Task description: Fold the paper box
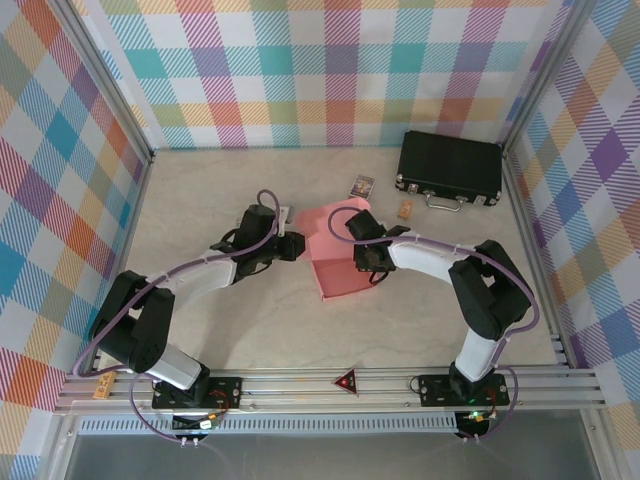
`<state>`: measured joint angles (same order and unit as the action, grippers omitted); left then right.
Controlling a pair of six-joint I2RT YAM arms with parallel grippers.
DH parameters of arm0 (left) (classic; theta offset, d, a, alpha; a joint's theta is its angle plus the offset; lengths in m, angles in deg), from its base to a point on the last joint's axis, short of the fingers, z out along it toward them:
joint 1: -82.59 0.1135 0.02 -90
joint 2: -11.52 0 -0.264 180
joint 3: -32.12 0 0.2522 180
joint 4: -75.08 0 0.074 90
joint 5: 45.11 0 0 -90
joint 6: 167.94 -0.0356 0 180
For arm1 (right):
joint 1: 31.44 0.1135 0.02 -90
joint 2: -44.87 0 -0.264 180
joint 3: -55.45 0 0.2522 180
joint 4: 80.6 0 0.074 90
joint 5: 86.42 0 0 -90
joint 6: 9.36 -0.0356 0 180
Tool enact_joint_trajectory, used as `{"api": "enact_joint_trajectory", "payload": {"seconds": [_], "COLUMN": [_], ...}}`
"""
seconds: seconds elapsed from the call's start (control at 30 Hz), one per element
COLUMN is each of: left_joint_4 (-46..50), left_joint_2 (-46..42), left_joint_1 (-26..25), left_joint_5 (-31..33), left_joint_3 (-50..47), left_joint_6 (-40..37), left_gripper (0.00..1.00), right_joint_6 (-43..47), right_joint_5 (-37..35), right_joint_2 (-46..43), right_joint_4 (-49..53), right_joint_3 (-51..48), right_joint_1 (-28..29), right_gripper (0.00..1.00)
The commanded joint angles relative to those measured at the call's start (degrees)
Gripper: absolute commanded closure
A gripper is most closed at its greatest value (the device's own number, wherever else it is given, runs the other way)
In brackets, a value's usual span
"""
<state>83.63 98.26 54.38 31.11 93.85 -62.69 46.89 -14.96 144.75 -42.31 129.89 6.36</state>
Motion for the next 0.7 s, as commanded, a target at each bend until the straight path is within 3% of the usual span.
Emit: {"api": "enact_joint_trajectory", "payload": {"seconds": [0.0,0.17,0.4,0.67], "left_joint_4": [-1.2,-0.3,-2.6,-6.0], "left_joint_2": [0.2,0.0,-0.3,-0.2], "left_joint_1": [0.3,0.4,0.4,0.3], "left_joint_5": [-1.2,1.5,0.6,1.3], "left_joint_3": [2.6,3.5,2.3,0.4], "left_joint_6": [-5.0,-10.2,-13.0,-13.6], "left_gripper": [0.93,0.98,1.0,1.0], "right_joint_6": [-0.6,-0.1,1.5,1.9], "right_joint_5": [0.5,0.4,2.9,3.7], "right_joint_2": [-1.6,-1.3,1.3,3.3], "right_joint_4": [0.7,0.8,0.5,0.9], "right_joint_3": [-0.5,0.0,1.5,2.5], "right_joint_1": [0.3,0.3,0.3,0.3], "right_gripper": [0.72,0.72,0.72,0.81]}}
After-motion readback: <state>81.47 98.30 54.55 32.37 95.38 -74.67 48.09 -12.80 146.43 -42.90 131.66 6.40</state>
